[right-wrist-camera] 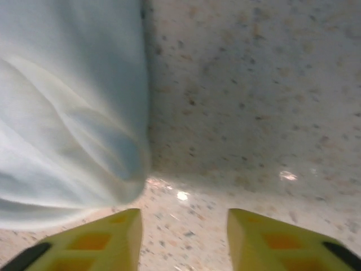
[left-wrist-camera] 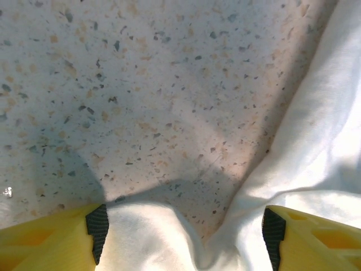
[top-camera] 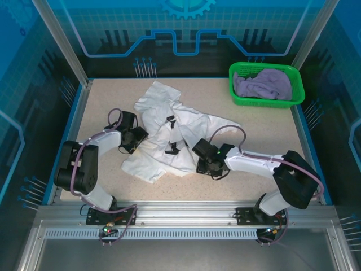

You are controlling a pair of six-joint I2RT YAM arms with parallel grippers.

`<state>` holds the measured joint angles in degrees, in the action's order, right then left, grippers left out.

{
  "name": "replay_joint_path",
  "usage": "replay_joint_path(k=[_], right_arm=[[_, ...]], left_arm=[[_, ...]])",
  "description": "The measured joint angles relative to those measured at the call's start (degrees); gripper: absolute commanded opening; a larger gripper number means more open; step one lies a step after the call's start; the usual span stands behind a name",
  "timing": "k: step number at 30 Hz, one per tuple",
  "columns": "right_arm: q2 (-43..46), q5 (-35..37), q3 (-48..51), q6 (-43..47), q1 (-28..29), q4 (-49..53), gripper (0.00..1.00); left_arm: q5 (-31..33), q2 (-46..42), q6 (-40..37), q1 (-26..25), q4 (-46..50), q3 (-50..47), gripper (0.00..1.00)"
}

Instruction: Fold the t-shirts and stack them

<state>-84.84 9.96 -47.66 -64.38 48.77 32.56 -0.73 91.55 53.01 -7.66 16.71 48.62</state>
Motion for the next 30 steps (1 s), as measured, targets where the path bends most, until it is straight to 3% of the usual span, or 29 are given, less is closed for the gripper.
replay_joint_path(k=[2,8,11,14,22,30], right_arm=[[2.2,1.3,-0.7,0.1,-0.6,0.9,0.66],[6.1,1.8,-8.2,5.0,-9.0,1.6,0.62],[3.5,0.5,-12.6,8.8,-15.0,1.6,0.61],[-3.1,-0.6,-19.6,12.9,-17.0,2.7,0.57],[-24.6,-1.0,-39.5,22.2,-13.4,7.5,0.47],[-37.3,3.4,-53.1,27.4,-7.5,13.8,0.47]], left_arm=[[1.3,-1.0,-1.9,-1.5,1.7,1.1,0.8],[4.4,-0.4,-10.2,-8.3,9.2,14.3,0.81],[5.0,2.4,-14.2,-10.6,11.6,22.2,0.82],[4.7,7.3,-16.5,-11.2,13.6,28.1,0.82],[0.0,19.3,-16.9,-11.1,16.1,33.8,0.74],[-0.8,23.2,-16.5,-11.5,16.6,38.1,0.64]])
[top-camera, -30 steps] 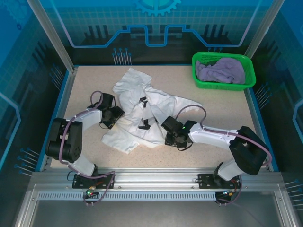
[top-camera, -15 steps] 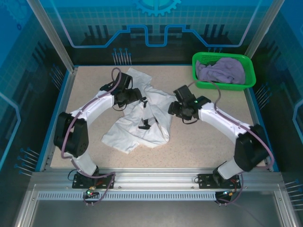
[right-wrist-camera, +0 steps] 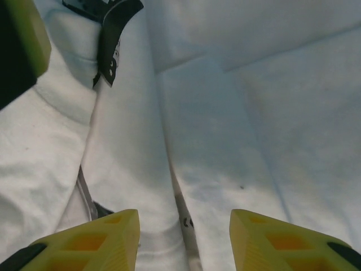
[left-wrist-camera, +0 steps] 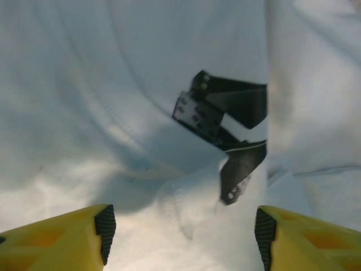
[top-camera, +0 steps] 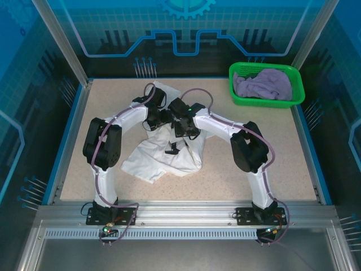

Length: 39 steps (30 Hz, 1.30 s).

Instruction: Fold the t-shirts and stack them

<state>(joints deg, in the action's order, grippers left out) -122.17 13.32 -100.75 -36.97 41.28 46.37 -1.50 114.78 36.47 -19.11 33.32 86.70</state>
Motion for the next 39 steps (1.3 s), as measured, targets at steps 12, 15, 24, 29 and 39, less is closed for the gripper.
replay_joint_path(k=[12,15,24,29,39], right_arm=[[-5.5,0.6,-2.8,1.7,-0.5,2.3,0.31],[-5.6,-0.5,-2.8,1.8,-0.7,2.1,0.1],[-4.7,-3.3,0.9,1.7,-3.3,-0.3,0.0],[0.4,-4.1,3.9,1.6,-3.8,-1.7,0.0],[17.1,-5.4,16.2,0.5,-5.5,-7.0,0.0]], left_arm=[[0.2,4.3,0.6,-0.6,-0.1,2.4,0.22],[0.2,4.4,0.7,-0.6,-0.2,2.4,0.03],[1.3,1.3,1.0,0.7,-2.4,-2.7,0.0],[1.2,-4.7,1.2,3.7,-3.6,-7.7,0.06],[-4.1,-4.7,-0.8,0.8,-4.2,-5.6,0.69]])
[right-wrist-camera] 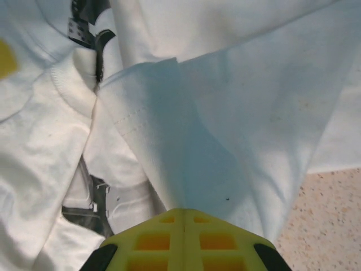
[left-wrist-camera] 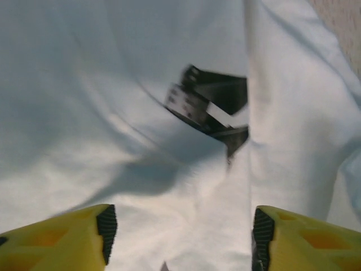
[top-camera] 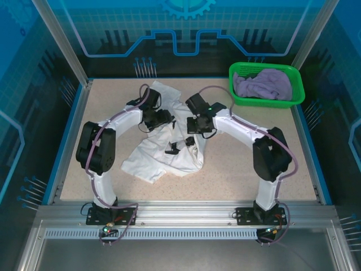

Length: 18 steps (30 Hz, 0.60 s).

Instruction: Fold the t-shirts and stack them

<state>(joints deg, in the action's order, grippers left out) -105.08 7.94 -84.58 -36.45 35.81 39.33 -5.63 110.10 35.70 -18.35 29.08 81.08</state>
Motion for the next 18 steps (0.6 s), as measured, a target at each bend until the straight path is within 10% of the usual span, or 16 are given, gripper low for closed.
replay_joint_path(k=[18], right_arm=[[33.7,2.8,34.2,-12.0,-6.0,-2.1,0.0]], left_arm=[[9.3,9.8,-8.2,-5.7,13.0,15.1,0.6]])
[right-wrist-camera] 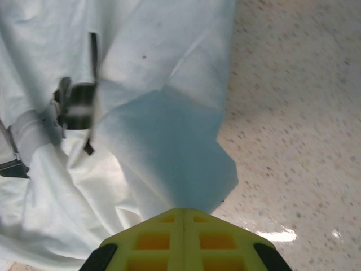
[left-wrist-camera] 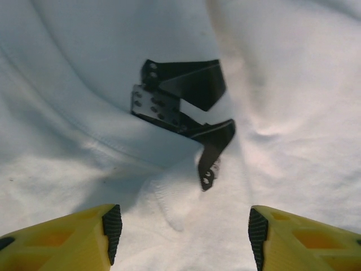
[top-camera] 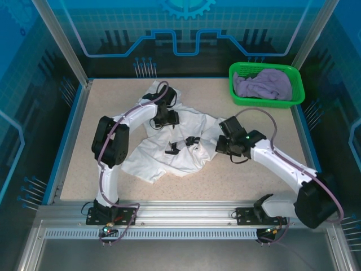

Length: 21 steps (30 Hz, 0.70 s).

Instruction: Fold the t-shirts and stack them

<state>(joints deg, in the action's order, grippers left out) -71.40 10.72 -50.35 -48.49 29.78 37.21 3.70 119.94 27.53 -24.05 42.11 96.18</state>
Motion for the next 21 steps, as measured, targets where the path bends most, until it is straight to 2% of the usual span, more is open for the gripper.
replay_joint_path(k=[5,8,11,15,21], right_arm=[[5.3,-0.5,8.0,-3.3,-4.9,0.3,0.0],[7.7,-1.1,11.2,-4.3,-7.8,0.3,0.0],[9.1,-2.0,12.5,-4.5,-8.9,0.3,0.0],[9.7,-2.6,13.3,-4.5,-9.6,0.1,0.0],[10.0,-3.8,14.7,-4.7,-10.6,-0.5,0.01]], left_arm=[[1.4,3.3,-1.2,-1.9,1.7,4.0,0.54],[2.8,4.7,-1.9,-2.1,3.4,5.8,0.55],[4.7,5.8,-2.3,-2.2,4.6,7.3,0.55],[9.4,6.3,-3.5,-3.0,7.0,9.1,0.63],[12.3,7.0,-4.7,-5.0,8.5,12.2,0.56]])
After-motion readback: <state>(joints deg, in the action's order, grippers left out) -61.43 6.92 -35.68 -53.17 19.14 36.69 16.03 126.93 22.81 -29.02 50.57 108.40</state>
